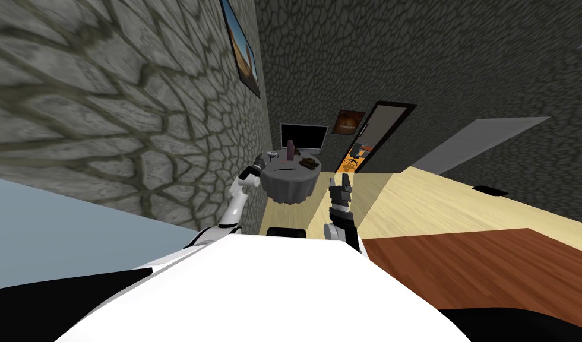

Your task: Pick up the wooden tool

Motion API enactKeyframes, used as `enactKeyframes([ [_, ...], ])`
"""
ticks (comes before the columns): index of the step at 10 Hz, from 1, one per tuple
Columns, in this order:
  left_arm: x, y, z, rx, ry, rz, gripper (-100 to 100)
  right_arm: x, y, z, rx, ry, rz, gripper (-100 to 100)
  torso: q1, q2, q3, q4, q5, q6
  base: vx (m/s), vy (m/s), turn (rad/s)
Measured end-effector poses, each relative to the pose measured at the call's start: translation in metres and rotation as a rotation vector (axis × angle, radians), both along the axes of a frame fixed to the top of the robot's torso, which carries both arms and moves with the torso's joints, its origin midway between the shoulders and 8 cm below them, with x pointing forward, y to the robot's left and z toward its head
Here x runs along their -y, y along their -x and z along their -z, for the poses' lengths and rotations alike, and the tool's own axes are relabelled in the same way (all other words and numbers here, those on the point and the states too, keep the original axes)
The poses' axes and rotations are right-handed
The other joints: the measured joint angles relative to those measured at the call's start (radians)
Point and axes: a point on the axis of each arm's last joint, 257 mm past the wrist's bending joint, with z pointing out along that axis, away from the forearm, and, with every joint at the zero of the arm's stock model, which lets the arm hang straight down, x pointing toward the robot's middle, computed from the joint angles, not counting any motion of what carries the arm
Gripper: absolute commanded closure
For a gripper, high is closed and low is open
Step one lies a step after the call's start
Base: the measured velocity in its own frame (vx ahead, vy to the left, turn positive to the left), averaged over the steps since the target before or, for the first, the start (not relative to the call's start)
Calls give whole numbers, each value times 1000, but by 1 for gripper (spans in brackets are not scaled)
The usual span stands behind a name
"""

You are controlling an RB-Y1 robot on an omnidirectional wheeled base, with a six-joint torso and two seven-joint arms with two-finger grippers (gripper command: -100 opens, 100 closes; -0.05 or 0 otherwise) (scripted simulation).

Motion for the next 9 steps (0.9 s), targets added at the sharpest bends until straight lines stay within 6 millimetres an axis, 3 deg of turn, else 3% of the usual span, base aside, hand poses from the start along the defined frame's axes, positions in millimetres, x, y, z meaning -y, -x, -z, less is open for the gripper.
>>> enactKeyframes([
  [9,5,-45,30,-230,73,10,-100,0,0,0,0,0,0,0,-1,-1,0,0,0,0,16,-1,8],
])
